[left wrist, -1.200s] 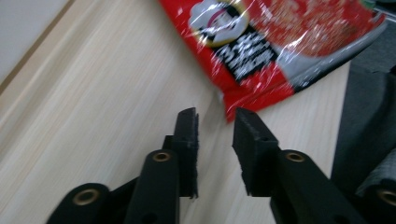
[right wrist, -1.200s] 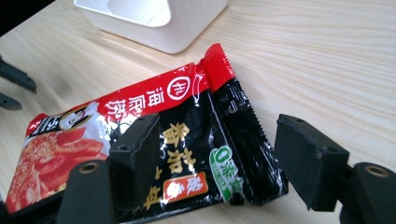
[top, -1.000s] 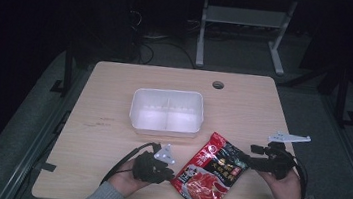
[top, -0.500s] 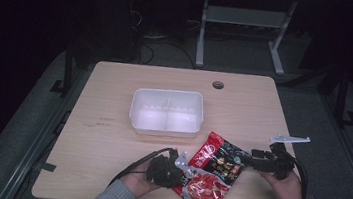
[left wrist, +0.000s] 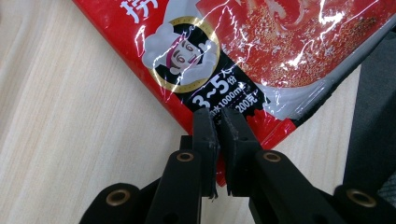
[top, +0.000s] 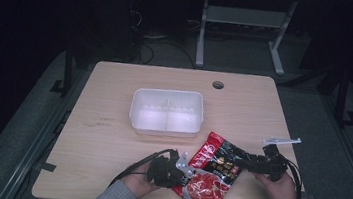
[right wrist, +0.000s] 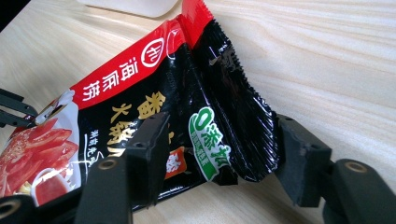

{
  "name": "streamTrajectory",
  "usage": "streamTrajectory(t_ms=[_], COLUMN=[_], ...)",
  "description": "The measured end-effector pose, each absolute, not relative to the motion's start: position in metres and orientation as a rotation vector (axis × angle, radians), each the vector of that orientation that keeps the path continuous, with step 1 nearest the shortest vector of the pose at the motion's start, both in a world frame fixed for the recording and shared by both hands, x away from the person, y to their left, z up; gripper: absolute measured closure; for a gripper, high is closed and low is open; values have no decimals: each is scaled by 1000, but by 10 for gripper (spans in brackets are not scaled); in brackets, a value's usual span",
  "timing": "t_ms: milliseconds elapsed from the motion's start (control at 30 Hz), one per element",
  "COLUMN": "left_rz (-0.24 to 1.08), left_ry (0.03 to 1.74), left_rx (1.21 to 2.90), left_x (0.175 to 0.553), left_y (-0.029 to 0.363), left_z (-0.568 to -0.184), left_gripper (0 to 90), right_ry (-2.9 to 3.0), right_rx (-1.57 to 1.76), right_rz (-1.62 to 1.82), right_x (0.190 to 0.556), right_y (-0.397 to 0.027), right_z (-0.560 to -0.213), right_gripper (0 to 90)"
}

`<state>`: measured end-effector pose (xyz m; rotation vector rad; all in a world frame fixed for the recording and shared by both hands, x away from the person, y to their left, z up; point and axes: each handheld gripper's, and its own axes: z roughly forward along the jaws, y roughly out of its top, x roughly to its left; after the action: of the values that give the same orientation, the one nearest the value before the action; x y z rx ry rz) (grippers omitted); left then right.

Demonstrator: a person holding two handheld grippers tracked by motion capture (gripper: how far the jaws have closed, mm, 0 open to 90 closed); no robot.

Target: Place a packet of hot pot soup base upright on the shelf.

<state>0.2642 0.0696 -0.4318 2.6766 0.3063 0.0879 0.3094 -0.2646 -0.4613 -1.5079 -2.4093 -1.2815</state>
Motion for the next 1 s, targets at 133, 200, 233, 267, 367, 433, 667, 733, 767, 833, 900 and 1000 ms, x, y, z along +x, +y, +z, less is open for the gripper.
streamTrajectory(t_ms=[133,200,233,267,367,433,667,733,767,833,900,1000], left_rz=[92,93,93,95,107,118,94,49,46,41,38,6], left_ry=[313,313,315,317,323,349,421,440,444,450,464,482], left_rx=[2671,2671,2669,2667,2660,2652,2590,2561,2557,2553,2546,2523], left_x=[263,263,263,264,263,265,272,274,274,274,275,278], left_y=[70,70,70,70,71,72,80,83,84,85,86,88], left_z=[-433,-432,-432,-433,-433,-432,-430,-430,-430,-431,-431,-432], left_gripper=[844,844,843,843,831,744,451,395,373,350,304,287], right_ry=[-2390,-2374,-2370,-2370,-2358,-2329,-2307,-2311,-2313,-2315,-2330,-2345], right_rx=[-1522,-1518,-1516,-1509,-1500,-1496,-1464,-1457,-1452,-1438,-1419,-1394], right_rz=[-1260,-1260,-1257,-1255,-1255,-1276,-1337,-1353,-1363,-1388,-1422,-1456], right_x=[311,313,313,313,314,313,309,307,306,304,300,297], right_y=[-264,-262,-261,-260,-259,-262,-269,-269,-269,-269,-269,-269], right_z=[-465,-468,-468,-469,-470,-472,-465,-462,-459,-454,-447,-440], right_gripper=[423,446,465,480,538,681,820,827,829,833,837,842])
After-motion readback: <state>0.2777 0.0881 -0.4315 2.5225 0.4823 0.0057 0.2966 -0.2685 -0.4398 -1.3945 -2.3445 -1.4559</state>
